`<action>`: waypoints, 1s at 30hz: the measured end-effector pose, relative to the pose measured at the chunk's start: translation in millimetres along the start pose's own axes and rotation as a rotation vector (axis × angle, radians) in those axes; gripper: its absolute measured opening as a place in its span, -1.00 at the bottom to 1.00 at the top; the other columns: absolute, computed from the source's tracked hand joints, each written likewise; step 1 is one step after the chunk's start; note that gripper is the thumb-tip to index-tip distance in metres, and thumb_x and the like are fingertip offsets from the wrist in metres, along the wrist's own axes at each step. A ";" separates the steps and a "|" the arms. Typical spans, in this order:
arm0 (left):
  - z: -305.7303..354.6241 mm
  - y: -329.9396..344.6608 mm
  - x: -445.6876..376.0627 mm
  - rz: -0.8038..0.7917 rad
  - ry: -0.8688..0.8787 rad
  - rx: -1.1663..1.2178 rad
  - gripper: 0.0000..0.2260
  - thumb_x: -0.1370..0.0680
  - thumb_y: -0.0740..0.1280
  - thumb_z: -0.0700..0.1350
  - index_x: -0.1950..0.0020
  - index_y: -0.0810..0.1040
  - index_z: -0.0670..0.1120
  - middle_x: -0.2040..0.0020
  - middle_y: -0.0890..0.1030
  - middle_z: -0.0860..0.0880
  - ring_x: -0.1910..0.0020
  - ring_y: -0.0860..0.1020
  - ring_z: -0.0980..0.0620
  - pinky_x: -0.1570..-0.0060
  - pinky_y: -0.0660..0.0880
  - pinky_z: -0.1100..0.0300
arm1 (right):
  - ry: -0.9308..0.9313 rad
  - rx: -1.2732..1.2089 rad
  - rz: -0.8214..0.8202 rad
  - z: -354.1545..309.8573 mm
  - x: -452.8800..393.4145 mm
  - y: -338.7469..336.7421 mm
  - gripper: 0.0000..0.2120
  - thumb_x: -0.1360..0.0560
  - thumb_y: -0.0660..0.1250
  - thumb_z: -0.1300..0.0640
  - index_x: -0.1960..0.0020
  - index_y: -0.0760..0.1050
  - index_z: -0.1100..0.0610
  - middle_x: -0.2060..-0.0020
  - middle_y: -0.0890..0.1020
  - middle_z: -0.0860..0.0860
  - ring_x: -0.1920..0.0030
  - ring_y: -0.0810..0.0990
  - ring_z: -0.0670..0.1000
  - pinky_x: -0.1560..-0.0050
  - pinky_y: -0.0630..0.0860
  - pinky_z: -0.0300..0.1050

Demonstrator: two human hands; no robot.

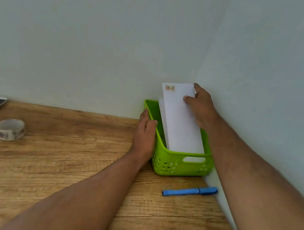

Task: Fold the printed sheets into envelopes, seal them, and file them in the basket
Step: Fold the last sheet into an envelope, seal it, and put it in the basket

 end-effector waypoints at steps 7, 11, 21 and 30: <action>-5.5 -0.1 -6.9 -0.018 -0.022 0.004 -0.33 -0.39 0.20 0.14 -0.48 0.31 -0.09 -0.45 0.33 -0.29 -0.42 0.34 -0.28 -0.36 0.32 -0.28 | 0.099 0.293 -0.007 21.7 3.2 0.1 -0.26 -0.48 0.36 0.18 -0.55 0.08 0.03 -0.37 0.37 0.14 -0.31 0.45 0.12 -0.28 0.44 0.01; -4.9 0.1 -6.1 -0.046 -0.003 -0.007 -0.34 -0.40 0.18 0.11 -0.47 0.30 -0.11 -0.41 0.34 -0.34 -0.33 0.43 -0.30 -0.24 0.48 -0.12 | 0.107 0.838 -0.059 7.4 20.4 7.9 -0.29 -0.45 0.36 -0.14 -0.50 0.20 0.05 -0.42 0.31 0.16 -0.39 0.33 0.20 -0.32 0.37 0.04; -9.2 -0.9 -9.1 -0.026 -0.036 0.018 -0.26 -0.34 0.18 0.15 -0.52 0.28 -0.01 -0.46 0.40 -0.13 -0.38 0.43 -0.09 -0.36 0.39 -0.13 | 0.171 1.154 -0.339 17.4 54.9 47.2 -0.21 -0.32 0.31 -0.33 -0.45 0.16 -0.06 -0.32 0.36 0.13 -0.27 0.43 0.24 -0.13 0.47 0.13; -13.3 0.2 -12.0 -0.018 -0.035 0.032 -0.27 -0.36 0.19 0.17 -0.54 0.25 0.06 -0.49 0.37 -0.04 -0.42 0.39 -0.01 -0.40 0.34 -0.11 | 0.146 1.281 -0.217 17.3 49.8 48.0 -0.22 -0.40 0.26 -0.34 -0.49 0.12 -0.02 -0.35 0.35 0.13 -0.31 0.41 0.21 -0.14 0.38 0.12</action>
Point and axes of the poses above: each hand's wrist, its own x-axis away from the middle knuckle, its own y-axis out of the palm, z = x × y, the point moved 3 cm from there along -x, towards the middle knuckle
